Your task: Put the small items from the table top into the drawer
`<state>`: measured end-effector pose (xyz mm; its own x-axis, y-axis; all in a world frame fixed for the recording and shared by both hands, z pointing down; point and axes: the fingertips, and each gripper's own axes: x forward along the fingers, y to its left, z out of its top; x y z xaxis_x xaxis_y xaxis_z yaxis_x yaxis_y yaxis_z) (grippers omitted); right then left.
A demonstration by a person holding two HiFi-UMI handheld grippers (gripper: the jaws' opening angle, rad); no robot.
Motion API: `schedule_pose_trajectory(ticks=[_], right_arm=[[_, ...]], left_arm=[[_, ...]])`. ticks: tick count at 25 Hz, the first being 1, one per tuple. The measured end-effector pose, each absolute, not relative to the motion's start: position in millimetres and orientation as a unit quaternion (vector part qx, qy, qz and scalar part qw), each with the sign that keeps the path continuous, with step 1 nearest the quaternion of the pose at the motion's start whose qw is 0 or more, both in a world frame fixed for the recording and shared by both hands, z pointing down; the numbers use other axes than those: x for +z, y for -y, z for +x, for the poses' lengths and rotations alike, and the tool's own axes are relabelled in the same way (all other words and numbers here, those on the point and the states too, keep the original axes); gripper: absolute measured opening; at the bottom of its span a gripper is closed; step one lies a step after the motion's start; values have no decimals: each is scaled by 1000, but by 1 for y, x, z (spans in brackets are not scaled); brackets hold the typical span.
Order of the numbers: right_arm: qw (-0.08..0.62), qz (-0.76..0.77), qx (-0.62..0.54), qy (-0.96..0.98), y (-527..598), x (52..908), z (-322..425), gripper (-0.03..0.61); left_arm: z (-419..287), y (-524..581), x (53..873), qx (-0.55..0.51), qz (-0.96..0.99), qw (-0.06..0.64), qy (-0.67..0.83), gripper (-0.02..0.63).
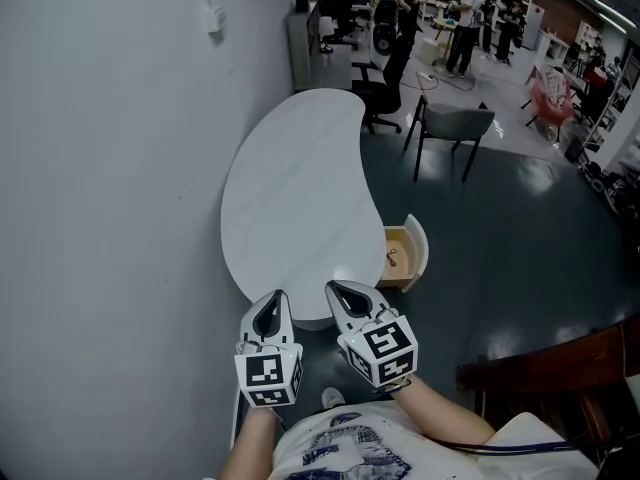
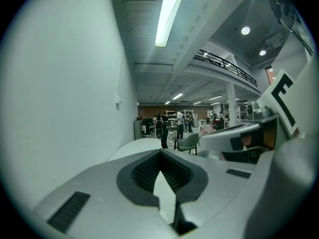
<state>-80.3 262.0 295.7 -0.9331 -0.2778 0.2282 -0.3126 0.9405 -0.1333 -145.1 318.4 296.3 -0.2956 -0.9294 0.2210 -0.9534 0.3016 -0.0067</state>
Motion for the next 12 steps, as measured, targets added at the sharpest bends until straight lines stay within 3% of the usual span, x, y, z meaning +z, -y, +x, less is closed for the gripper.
schedule_pose_trajectory(ticks=[12], right_arm=[[103, 159, 85, 978, -260, 295, -78, 20]], left_arm=[[-144, -315, 296, 69, 593, 88, 797, 20]])
